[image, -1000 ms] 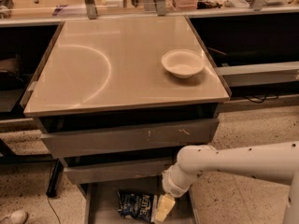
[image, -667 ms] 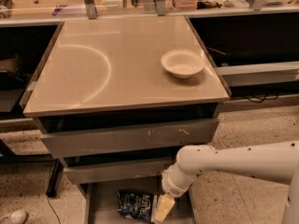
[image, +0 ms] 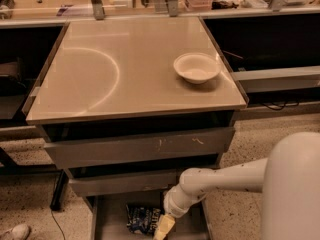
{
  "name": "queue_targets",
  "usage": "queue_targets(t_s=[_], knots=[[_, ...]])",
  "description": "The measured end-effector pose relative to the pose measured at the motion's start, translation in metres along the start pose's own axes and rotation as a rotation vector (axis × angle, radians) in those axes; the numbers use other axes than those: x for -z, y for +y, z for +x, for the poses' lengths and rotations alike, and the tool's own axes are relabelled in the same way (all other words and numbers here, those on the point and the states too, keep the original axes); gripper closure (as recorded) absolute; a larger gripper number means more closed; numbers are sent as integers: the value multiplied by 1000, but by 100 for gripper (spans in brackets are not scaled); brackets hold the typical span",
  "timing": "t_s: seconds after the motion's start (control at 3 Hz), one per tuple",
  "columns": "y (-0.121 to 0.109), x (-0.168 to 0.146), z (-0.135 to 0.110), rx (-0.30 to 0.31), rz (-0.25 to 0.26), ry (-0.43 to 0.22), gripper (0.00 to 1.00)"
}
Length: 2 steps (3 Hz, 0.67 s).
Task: Pick blue chip bag from bottom drawer and place on counter
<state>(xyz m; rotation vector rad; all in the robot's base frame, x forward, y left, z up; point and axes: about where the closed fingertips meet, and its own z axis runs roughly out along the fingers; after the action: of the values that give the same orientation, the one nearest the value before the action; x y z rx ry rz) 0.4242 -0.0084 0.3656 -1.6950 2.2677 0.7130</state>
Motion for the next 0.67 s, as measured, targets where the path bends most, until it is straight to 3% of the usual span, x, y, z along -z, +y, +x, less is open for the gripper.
queue_targets(t_s=[0.33, 0.67], knots=[[-3, -62, 14, -42, -37, -19, 0], [-3, -62, 14, -42, -37, -19, 0]])
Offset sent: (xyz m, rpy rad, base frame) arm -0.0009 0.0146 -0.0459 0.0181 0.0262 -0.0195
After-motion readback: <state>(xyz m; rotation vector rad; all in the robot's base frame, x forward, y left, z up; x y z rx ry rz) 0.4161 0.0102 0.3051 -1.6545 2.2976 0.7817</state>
